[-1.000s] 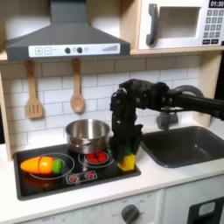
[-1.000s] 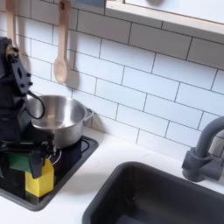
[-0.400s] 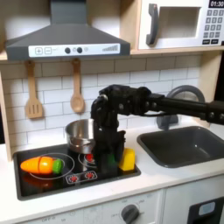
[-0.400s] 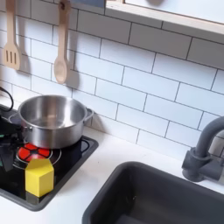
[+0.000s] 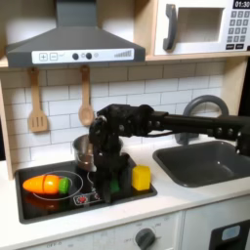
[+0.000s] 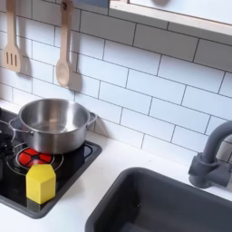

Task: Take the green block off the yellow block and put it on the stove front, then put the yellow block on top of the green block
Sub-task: 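Take the green block off the yellow block and put it on the stove front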

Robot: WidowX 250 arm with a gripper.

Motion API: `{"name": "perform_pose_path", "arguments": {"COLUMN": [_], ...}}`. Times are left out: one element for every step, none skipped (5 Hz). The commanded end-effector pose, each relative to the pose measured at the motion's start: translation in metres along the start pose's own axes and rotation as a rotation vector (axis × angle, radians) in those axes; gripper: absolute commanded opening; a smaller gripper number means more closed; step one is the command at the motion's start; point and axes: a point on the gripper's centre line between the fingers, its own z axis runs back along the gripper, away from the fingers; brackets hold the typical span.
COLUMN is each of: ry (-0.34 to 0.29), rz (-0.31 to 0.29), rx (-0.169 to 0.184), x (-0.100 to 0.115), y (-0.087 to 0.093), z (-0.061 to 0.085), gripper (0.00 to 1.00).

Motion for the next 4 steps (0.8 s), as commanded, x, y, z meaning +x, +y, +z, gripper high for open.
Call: {"name": "perform_pose_path", "arguments": {"ry": [0.022,0.014,0.008,-0.006], "rz": [0.008,-0.001,-0.002,0.0], "rx": [0.011,0.029,0.044,0.049], "x": [0.0094,0.0136,0.0153,0.017], "y": [0.0044,0.0039,0.0076,0.0077], "z": [-0.0139,-0.0185,-0.0216,-0.0193], "gripper": [0.0,0.0,0.0,0.0]}}
